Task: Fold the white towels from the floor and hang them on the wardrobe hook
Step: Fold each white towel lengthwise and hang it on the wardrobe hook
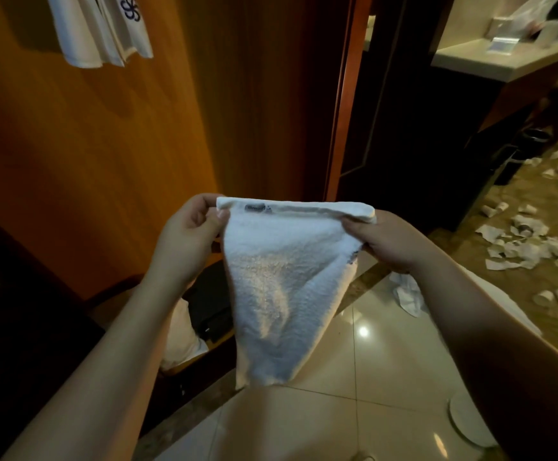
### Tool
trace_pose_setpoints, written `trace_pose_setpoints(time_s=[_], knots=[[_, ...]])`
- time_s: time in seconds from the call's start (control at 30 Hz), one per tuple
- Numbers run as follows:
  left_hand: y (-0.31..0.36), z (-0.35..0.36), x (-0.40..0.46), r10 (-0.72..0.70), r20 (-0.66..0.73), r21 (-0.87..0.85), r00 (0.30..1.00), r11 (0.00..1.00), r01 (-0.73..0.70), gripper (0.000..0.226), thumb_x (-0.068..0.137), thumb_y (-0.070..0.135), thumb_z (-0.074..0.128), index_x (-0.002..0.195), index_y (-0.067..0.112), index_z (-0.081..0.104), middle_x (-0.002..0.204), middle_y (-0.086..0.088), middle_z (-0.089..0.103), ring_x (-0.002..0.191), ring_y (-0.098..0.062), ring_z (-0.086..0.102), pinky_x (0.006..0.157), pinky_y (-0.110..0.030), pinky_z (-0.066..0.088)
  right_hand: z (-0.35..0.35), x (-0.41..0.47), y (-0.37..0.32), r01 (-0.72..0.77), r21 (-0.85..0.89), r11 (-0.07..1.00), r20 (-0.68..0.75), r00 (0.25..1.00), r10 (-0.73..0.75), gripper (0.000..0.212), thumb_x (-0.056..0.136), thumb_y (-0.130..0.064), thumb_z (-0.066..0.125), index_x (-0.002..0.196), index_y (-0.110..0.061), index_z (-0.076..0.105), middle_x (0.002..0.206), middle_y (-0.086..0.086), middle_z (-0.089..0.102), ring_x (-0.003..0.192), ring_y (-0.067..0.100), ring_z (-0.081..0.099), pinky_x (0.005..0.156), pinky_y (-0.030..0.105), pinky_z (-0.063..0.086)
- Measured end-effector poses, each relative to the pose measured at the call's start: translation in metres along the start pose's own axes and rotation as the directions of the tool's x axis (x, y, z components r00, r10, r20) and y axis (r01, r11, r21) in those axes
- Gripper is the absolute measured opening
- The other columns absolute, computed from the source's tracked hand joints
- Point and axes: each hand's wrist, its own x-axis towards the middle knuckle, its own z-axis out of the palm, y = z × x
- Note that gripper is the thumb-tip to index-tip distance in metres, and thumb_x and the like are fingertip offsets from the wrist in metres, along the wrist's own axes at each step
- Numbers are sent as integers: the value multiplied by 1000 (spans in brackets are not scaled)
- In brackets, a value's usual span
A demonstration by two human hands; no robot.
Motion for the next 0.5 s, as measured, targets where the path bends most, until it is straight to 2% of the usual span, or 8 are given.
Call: trace_pose_setpoints(time_s=[0.07,0.13,0.2,0.23,0.3,0.37,0.43,0.5], knots=[[6,0,-5,94,-63,60,994,994,-90,21,103,29,55,98,47,64,93,13,72,80,-9,69,64,-32,59,2,-1,-9,44,29,999,-60,997,-42,35,74,-80,58,100,-60,69,101,-23,75,93,-1,71,93,40,54],[17,-2,-7,207,-109,31,972,978,-205,23,99,33,58,96,54,65,92,16,71,77,-5,68,60,-25,59,3,-1,-17,86,182,980,-98,993,-68,49,68,-85,64,101,-51,74,104,-11,77,97,11,74,96,44,53],[20,-4,-4,224,-127,-172,966,954,-244,18,92,32,63,95,49,70,88,13,73,75,-6,69,57,-21,55,3,1,-27,129,355,926,-113,989,-94,55,65,-80,73,102,-40,78,109,2,77,104,23,74,95,46,55],[18,-5,-2,152,-88,-338,985,925,-173,17,88,30,65,96,43,73,88,10,74,77,-10,70,60,-24,55,4,2,-31,134,424,896,-111,989,-95,55,66,-75,77,102,-34,79,110,6,77,105,27,73,93,45,57],[3,0,2,-25,161,-603,987,789,118,29,83,21,65,109,27,75,105,-5,76,94,-26,73,74,-38,59,8,7,-35,112,486,867,-105,992,-69,55,67,-68,81,102,-27,80,111,12,76,106,31,73,88,43,60],[-12,8,0,-162,359,-653,919,660,371,52,78,10,62,130,9,63,125,-19,69,112,-37,68,85,-46,58,15,10,-31,81,506,859,-106,994,-31,49,73,-60,82,100,-20,80,110,15,76,105,32,73,86,40,60],[-26,12,-1,-237,339,-638,910,653,408,53,75,8,64,127,5,59,124,-21,69,113,-39,67,85,-48,58,21,9,-22,36,503,864,-94,996,13,37,84,-48,73,99,-14,78,108,14,76,104,30,73,83,36,59],[-36,11,1,-266,188,-580,946,747,325,23,75,10,65,96,19,67,106,-13,75,98,-29,72,75,-41,57,24,7,-13,-7,452,892,-76,996,47,33,86,-43,67,100,-15,76,105,11,77,101,28,74,83,36,57]])
